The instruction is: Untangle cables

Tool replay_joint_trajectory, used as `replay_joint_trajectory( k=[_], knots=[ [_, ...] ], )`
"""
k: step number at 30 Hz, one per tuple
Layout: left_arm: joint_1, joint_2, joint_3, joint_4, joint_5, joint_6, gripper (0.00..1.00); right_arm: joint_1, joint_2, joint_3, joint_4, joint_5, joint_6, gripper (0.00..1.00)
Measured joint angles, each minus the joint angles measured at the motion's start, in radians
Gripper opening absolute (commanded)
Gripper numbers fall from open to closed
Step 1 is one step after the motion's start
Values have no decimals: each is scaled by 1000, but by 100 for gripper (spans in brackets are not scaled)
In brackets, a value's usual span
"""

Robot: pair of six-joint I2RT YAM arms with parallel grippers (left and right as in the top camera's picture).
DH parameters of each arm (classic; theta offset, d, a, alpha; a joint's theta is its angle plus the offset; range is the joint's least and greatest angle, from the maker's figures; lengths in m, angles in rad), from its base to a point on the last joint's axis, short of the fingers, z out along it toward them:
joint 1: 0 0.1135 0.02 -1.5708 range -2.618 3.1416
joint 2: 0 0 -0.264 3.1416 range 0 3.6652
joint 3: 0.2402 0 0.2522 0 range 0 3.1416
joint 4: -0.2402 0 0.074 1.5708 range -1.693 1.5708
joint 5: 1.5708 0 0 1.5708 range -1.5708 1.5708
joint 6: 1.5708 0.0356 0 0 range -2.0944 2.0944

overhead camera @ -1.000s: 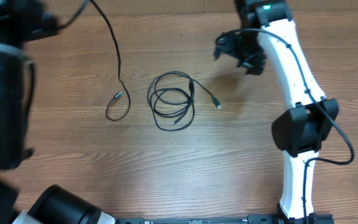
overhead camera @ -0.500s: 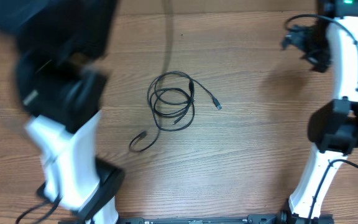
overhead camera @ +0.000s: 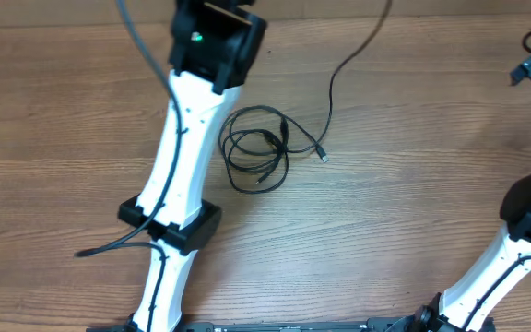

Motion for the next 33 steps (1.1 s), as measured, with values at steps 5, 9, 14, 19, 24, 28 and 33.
replay_joint_trajectory(
  k=[5, 9, 14, 19, 24, 28, 33],
  knots=[
    [-61, 101, 0, -14, 14, -127, 4, -81, -5, 0, 10, 14, -14, 100],
    [-97, 152, 0, -109, 17, -185, 4, -131, -32, 0, 24, 19, -20, 100],
    [-136, 203, -1, -304, 24, -212, 4, -181, -92, 0, 32, 21, -21, 100],
    [-164, 266, -5, -382, 82, -211, 4, -190, -133, 0, 39, 19, -24, 100],
    [-184, 344, -6, -505, 155, -191, 4, -189, -136, 0, 40, 0, -24, 100],
    [-197, 433, -7, -620, 187, -151, 5, -189, -136, 0, 40, -6, -24, 100],
    [-200, 569, -10, -643, 262, -143, 4, -189, -136, 0, 40, -9, -25, 100]
  ],
)
